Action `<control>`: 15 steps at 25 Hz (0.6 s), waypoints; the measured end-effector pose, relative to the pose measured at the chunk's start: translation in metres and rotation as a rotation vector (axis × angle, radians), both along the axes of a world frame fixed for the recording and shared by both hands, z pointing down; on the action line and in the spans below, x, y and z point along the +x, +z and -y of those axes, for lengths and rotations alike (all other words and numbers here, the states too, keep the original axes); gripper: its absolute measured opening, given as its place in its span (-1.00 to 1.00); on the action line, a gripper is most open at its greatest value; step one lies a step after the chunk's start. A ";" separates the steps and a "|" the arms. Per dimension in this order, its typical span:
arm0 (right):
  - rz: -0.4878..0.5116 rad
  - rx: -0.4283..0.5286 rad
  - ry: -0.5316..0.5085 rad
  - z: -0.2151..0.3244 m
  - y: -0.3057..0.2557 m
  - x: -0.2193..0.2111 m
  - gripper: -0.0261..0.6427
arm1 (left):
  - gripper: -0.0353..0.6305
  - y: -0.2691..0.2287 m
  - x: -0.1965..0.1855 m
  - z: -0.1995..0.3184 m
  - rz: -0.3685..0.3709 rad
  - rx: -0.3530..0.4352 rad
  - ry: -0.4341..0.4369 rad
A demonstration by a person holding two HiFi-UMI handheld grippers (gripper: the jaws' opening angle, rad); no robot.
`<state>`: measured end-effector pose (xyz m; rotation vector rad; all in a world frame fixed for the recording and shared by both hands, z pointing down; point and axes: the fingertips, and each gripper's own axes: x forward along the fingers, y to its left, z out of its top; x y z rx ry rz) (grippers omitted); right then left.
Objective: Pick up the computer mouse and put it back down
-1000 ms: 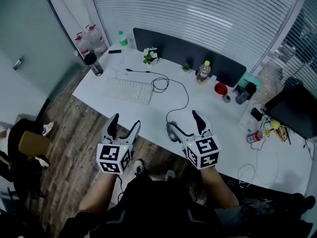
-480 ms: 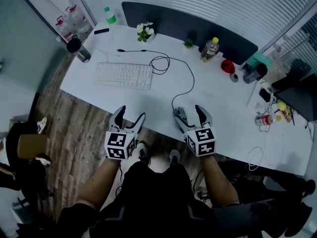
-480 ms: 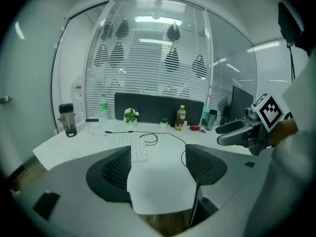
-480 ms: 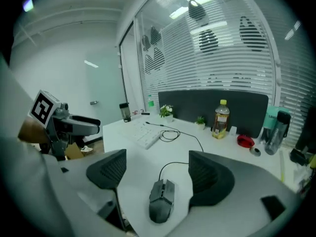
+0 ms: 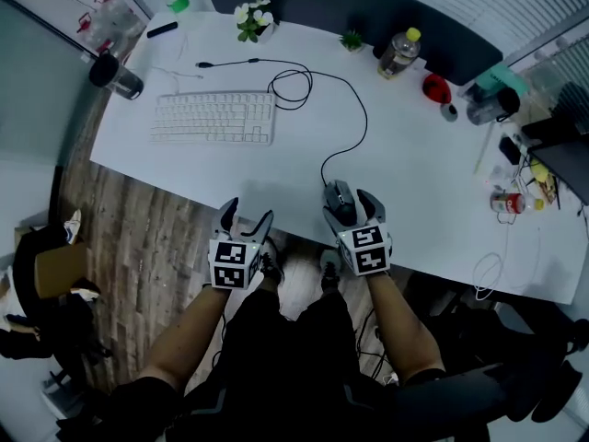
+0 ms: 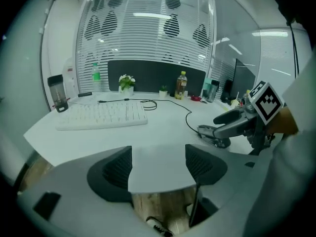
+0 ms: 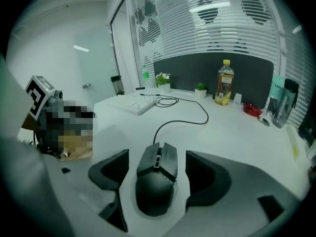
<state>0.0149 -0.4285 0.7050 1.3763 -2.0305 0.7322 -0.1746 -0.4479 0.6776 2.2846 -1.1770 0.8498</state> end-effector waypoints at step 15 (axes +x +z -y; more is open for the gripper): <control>-0.050 -0.040 0.016 -0.004 0.038 0.000 0.00 | 0.14 0.039 0.014 -0.007 0.016 -0.044 0.037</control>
